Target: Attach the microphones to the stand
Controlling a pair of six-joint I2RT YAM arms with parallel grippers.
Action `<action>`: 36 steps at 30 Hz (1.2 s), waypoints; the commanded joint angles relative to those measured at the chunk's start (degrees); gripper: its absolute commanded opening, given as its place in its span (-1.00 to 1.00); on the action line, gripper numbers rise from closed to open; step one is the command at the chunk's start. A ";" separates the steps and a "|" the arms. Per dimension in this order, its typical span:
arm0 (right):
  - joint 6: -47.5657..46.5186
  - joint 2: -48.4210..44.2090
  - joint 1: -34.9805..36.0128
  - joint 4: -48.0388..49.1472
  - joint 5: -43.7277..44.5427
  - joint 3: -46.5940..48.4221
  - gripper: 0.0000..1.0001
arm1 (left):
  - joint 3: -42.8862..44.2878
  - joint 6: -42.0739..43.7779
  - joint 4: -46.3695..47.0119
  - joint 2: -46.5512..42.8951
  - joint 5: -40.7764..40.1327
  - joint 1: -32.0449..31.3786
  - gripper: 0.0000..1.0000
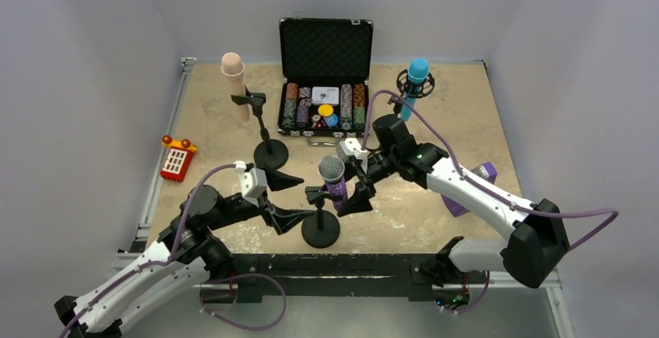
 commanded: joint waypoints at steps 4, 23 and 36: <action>-5.21 -3.76 -2.80 -6.01 -0.67 5.31 0.52 | 2.29 2.53 -7.77 -3.18 -0.98 -0.11 0.73; -2.98 -2.85 -1.84 -8.44 -2.88 9.77 0.52 | 1.69 2.56 -12.64 -5.29 -5.43 -0.11 0.75; 1.24 -1.71 0.00 -5.13 -1.33 10.62 -0.36 | 1.73 2.29 -13.39 -5.90 -6.75 -0.12 0.73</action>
